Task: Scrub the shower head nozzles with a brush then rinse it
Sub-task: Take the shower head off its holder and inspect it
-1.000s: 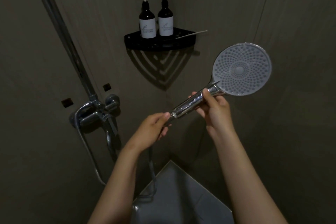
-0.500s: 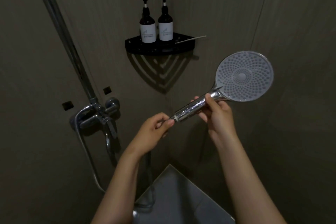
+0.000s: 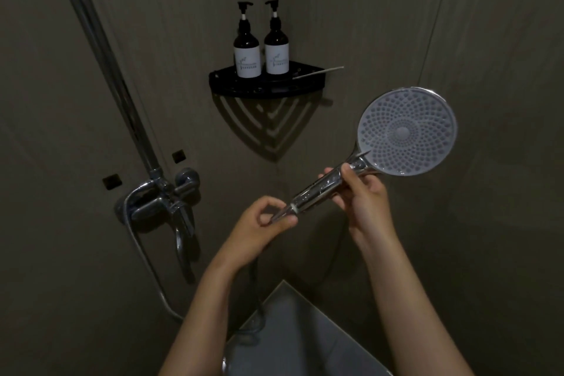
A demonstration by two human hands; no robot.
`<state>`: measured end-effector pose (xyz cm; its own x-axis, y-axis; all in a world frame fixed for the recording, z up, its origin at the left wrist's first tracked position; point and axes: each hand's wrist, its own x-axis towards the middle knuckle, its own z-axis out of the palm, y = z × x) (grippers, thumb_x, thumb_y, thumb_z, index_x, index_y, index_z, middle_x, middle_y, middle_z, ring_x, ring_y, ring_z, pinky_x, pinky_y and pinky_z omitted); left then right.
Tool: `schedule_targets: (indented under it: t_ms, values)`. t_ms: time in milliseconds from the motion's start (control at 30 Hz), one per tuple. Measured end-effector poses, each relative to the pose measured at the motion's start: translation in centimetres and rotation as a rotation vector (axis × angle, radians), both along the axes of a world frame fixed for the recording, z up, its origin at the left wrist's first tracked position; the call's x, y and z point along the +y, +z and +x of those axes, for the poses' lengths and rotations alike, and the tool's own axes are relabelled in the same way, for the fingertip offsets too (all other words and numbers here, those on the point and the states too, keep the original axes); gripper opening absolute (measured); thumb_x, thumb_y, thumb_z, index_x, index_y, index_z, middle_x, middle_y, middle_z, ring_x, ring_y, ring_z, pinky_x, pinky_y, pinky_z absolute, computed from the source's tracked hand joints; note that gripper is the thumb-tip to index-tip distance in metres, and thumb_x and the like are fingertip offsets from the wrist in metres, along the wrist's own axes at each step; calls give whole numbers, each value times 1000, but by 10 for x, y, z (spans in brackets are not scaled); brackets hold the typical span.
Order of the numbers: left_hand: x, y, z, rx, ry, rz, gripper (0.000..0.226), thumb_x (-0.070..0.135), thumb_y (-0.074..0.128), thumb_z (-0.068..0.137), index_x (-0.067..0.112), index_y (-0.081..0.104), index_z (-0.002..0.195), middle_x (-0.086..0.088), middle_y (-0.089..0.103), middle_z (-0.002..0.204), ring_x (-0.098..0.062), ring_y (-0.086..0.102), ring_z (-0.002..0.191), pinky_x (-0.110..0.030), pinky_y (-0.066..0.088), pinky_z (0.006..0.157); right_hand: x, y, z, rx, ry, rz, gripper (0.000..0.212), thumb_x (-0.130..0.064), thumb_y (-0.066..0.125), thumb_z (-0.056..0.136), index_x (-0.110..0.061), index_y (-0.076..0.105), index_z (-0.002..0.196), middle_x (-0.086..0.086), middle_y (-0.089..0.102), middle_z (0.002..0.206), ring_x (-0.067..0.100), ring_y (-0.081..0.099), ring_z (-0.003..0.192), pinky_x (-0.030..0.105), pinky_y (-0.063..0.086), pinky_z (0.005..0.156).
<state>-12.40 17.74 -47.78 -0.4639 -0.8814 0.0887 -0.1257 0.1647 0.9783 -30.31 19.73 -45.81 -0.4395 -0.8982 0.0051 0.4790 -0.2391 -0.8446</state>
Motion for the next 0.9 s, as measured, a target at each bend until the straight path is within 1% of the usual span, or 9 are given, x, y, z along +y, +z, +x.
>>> schedule_targets:
  t_ms: [67,200,300,433,600,667,767,833,900]
  values:
    - [-1,-1,0,-5,3,-77,11,1,65,83,3,57,90,15,58,50,8,48,44,-4,33,45,0,-1,0,-9,7,-1,23,-18,56,92,-8,56,113,14,71,103,24,69,97,31,55,75]
    - [-4,-3,4,-21,35,-148,8,4,63,85,-1,59,90,17,55,50,6,44,46,-7,31,45,-1,0,2,-28,9,-6,31,-17,57,92,-2,54,119,15,71,103,24,69,97,30,56,73]
    - [-6,-8,6,-4,25,-124,4,8,61,88,5,60,85,11,49,51,0,41,44,-12,31,42,-1,2,5,-28,6,-22,25,-14,55,92,-3,55,115,16,70,101,24,69,93,27,57,69]
    - [-6,-13,6,37,-17,-1,19,15,51,94,9,59,78,2,49,59,-7,42,38,-14,34,39,-1,4,7,-28,8,-28,15,-12,55,92,-6,56,105,13,70,94,16,72,79,24,56,62]
    - [-9,-11,3,-1,-38,122,35,36,41,93,10,55,74,5,44,51,-6,46,40,-16,30,41,-1,2,6,-26,11,-21,21,-14,55,92,-4,55,111,12,71,96,15,72,80,23,55,61]
    - [-10,-11,1,-8,-18,100,32,32,41,96,10,57,78,4,47,54,-5,47,42,-16,30,42,-1,2,5,-24,4,-26,23,-14,55,93,-3,54,113,12,71,96,15,72,81,23,56,62]
    - [-10,-8,1,26,-10,45,6,16,53,93,12,58,93,-1,56,65,-3,48,43,-14,35,42,-1,3,2,-27,-9,-35,23,-14,54,93,-5,54,113,12,70,97,16,72,82,24,57,64]
    - [-10,-7,2,24,6,1,17,11,66,84,13,58,99,0,62,71,1,50,48,-14,38,44,0,2,1,-31,-13,-34,21,-14,54,93,-5,54,112,13,70,98,19,71,87,29,58,71]
    - [-11,-7,3,-6,25,-37,17,11,68,83,13,59,98,-1,62,72,1,46,48,-16,36,43,0,1,1,-35,-16,-28,22,-15,55,92,-6,55,112,13,71,100,23,70,93,33,57,77]
